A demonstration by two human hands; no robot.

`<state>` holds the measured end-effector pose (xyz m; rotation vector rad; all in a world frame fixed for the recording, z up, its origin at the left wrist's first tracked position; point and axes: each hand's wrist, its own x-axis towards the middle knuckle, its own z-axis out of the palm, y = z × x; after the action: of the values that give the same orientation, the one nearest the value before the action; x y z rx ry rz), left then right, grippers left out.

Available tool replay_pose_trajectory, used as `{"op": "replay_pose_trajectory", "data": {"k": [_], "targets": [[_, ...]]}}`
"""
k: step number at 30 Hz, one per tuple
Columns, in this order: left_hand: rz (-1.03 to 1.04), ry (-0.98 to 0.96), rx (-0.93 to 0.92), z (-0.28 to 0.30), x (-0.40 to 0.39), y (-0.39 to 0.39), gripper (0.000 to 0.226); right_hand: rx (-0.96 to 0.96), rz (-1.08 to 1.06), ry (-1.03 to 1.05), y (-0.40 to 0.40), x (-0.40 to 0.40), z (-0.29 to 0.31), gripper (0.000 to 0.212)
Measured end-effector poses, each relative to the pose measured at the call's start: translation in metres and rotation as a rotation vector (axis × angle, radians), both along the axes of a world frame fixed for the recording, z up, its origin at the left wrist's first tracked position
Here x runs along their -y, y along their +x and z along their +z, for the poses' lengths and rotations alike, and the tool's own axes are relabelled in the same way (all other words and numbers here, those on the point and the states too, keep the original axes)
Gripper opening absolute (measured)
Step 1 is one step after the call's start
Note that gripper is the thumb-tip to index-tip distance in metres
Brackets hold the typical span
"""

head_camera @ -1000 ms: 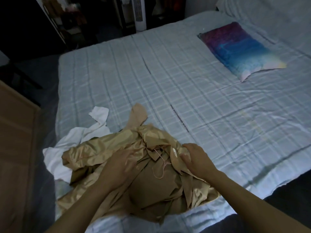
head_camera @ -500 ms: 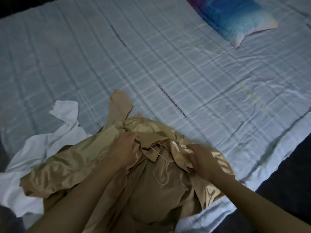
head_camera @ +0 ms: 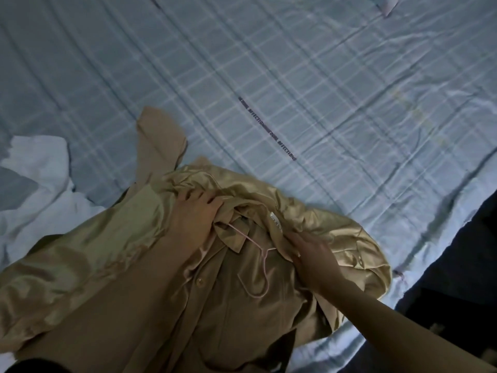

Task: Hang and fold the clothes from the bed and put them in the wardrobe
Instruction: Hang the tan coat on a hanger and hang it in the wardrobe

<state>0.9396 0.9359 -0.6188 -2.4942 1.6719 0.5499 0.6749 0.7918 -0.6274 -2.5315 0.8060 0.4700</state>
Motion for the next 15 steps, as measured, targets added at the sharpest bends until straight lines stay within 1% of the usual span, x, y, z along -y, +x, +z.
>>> {"op": "replay_pose_trajectory", "data": {"k": [2, 4, 6, 8, 9, 11, 12, 14, 15], "targets": [[0.007, -0.035, 0.013, -0.004, 0.001, 0.002, 0.048, 0.018, 0.004, 0.017, 0.002, 0.004, -0.001, 0.043], [-0.002, -0.067, 0.041, -0.007, 0.002, 0.003, 0.041, 0.006, -0.008, 0.053, 0.003, 0.010, 0.002, 0.044], [-0.018, -0.106, 0.067, -0.007, 0.001, 0.003, 0.034, 0.008, 0.028, 0.032, -0.002, 0.016, 0.007, 0.044], [-0.025, -0.139, 0.064, -0.005, -0.001, 0.003, 0.019, 0.006, 0.070, 0.000, -0.007, 0.019, 0.010, 0.049], [-0.014, -0.139, 0.041, -0.004, -0.002, 0.003, 0.019, 0.007, 0.071, -0.005, -0.008, 0.020, 0.012, 0.050], [0.023, -0.110, -0.007, -0.001, -0.007, 0.005, 0.034, 0.028, 0.060, -0.001, -0.009, 0.020, 0.016, 0.046], [0.036, -0.120, -0.018, 0.003, -0.010, 0.007, 0.036, 0.040, 0.047, 0.016, -0.009, 0.019, 0.018, 0.045], [0.044, -0.156, -0.040, 0.014, -0.011, 0.009, 0.033, 0.075, -0.026, 0.062, -0.007, 0.020, 0.024, 0.044], [0.055, -0.184, -0.057, 0.022, -0.011, 0.010, 0.032, 0.105, -0.078, 0.075, -0.006, 0.022, 0.029, 0.040]]}}
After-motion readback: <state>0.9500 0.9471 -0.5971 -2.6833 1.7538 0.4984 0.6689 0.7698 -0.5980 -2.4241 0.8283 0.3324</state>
